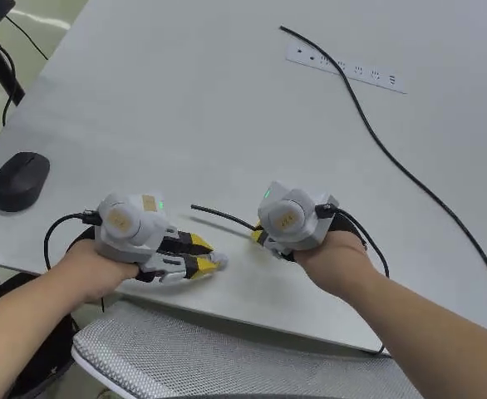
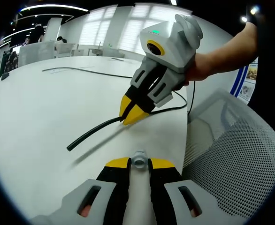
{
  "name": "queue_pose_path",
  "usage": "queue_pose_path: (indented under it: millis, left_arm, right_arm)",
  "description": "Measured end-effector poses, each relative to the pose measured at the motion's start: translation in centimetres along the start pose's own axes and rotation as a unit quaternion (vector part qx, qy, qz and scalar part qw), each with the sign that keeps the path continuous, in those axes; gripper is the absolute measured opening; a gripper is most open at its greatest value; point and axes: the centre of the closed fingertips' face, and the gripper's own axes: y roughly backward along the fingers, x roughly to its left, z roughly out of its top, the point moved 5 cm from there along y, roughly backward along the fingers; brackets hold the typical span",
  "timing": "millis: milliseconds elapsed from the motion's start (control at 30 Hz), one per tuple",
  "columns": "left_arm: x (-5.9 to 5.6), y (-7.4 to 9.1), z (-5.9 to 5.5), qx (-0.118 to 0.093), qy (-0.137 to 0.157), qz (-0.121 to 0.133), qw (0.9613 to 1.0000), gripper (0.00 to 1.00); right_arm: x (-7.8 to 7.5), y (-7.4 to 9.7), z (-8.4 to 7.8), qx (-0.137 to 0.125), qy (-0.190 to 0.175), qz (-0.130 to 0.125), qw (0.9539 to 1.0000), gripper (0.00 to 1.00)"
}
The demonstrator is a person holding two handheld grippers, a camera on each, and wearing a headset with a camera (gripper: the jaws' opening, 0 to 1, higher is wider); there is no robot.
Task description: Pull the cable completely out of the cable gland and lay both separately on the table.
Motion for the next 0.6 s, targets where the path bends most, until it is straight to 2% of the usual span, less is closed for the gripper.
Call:
queue_pose_path:
  millis: [200, 300, 600]
  left_arm:
    - [0.17, 0.10, -0.21, 0.004, 0.001, 0.002, 1.0000, 0.15]
    - [0.12, 0.09, -0.41, 0.012, -0.012, 0.005, 0.9998, 0.15]
    - [-0.02, 0.11, -0.49, 0.017, -0.020, 0.015, 0.9995, 0.16]
  right_arm:
    - [0.14, -0.16, -0.14, 0.003, 0.001, 0.002, 1.0000, 0.00]
    - [0.25, -0.23, -0.23, 0.005, -0.001, 0.003, 1.0000, 0.00]
    - [0.17, -0.29, -0.30, -0.005, -0.004, 0.013, 0.9999, 0.00]
